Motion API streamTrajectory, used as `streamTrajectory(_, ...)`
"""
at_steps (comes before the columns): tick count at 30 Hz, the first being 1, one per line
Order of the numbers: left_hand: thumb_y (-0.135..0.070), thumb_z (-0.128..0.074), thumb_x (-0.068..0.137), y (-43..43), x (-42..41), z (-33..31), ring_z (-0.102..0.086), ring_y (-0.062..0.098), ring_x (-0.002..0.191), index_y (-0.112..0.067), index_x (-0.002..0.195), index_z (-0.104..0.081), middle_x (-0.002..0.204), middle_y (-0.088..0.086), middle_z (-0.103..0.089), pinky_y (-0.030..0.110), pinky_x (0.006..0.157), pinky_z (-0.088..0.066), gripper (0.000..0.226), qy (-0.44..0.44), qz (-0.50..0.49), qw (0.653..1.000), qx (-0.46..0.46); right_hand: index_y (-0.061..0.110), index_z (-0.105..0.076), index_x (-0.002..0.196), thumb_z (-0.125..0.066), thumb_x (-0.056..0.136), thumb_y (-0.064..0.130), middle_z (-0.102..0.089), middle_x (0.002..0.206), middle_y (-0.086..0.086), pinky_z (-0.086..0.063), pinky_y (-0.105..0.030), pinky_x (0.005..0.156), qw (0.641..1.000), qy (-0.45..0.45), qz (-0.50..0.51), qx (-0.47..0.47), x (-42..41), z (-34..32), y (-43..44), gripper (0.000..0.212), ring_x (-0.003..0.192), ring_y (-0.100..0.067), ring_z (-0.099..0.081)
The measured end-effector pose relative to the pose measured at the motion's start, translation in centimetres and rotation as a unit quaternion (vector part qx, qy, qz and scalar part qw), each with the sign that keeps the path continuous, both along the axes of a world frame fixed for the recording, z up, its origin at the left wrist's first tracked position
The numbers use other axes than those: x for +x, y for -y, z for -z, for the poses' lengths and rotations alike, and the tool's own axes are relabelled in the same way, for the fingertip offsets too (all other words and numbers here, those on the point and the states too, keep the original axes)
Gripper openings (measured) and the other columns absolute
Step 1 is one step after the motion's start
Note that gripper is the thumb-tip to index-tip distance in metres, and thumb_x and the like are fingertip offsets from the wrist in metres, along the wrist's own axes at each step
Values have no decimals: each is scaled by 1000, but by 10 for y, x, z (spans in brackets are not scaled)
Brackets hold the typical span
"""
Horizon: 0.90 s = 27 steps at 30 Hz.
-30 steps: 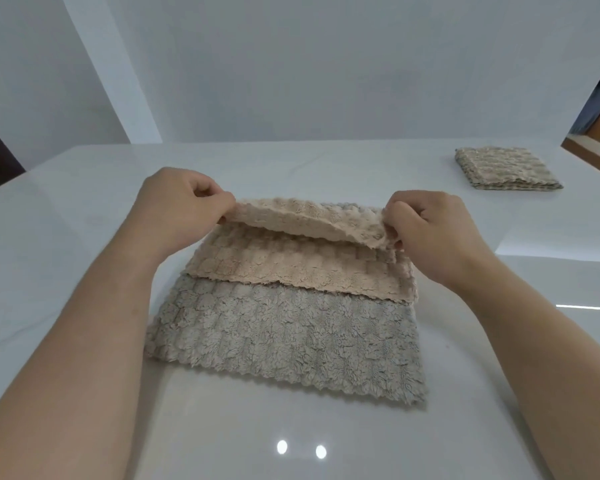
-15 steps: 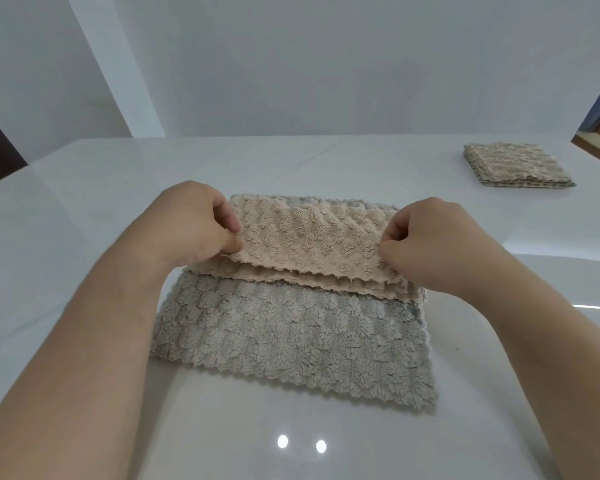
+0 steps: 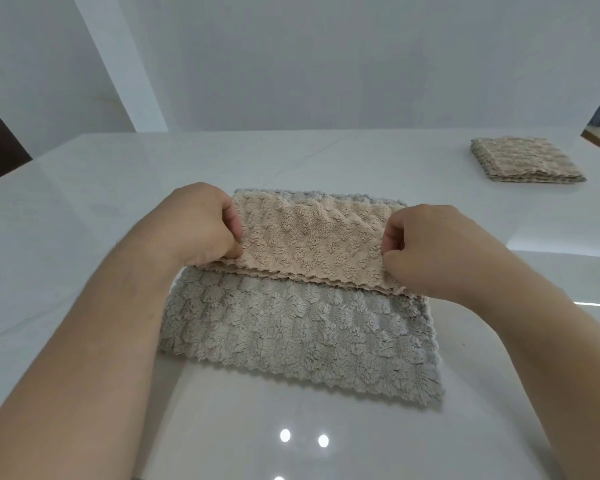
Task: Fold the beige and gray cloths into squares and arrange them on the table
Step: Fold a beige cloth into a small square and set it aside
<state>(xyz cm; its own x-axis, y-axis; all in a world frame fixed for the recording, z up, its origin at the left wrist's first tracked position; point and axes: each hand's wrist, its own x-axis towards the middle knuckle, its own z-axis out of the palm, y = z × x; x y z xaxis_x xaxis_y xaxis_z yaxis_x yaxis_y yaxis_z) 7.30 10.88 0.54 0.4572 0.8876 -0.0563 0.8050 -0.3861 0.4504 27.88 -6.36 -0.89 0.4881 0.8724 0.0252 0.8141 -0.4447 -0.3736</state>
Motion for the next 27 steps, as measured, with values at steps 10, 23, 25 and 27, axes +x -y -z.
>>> streamTrajectory(10, -13, -91, 71, 6, 1, -4, -62, 14, 64, -18, 71, -69, 71, 0, -68, 25, 59, -45, 22, -35, -11, 999, -4, 26, -59, 74, -55, 73, 16, -63, 83, 7, -56, -35, 64, 1000, 21, 7, -11, -1, 2, -1, 11, 76, -20, -64)
streamTrajectory(23, -41, -87, 74, 4, -1, -4, -66, 18, 84, -24, 67, -75, 74, -5, -71, 33, 80, -54, 21, -129, -26, 991, 16, 29, -53, 87, -49, 80, 32, -57, 95, 8, -54, -36, 73, 991, 98, 9, -94, -9, -3, 2, 9, 88, -22, -59)
streamTrajectory(25, -54, -77, 80, 3, 1, -4, -66, 19, 75, -21, 65, -74, 64, -3, -70, 38, 82, -57, 37, -111, -31, 991, 68, 28, -54, 87, -47, 81, 37, -56, 92, 7, -50, -33, 72, 990, 109, 38, -84, -10, -7, 3, 13, 87, -23, -59)
streamTrajectory(27, -56, -64, 90, 7, 7, -2, -63, 17, 70, -20, 67, -69, 62, -4, -67, 38, 80, -56, 43, -55, -20, 986, 158, 26, -56, 88, -43, 82, 43, -55, 94, 3, -46, -35, 75, 988, 121, 72, -63, -12, -11, 4, 22, 90, -26, -56)
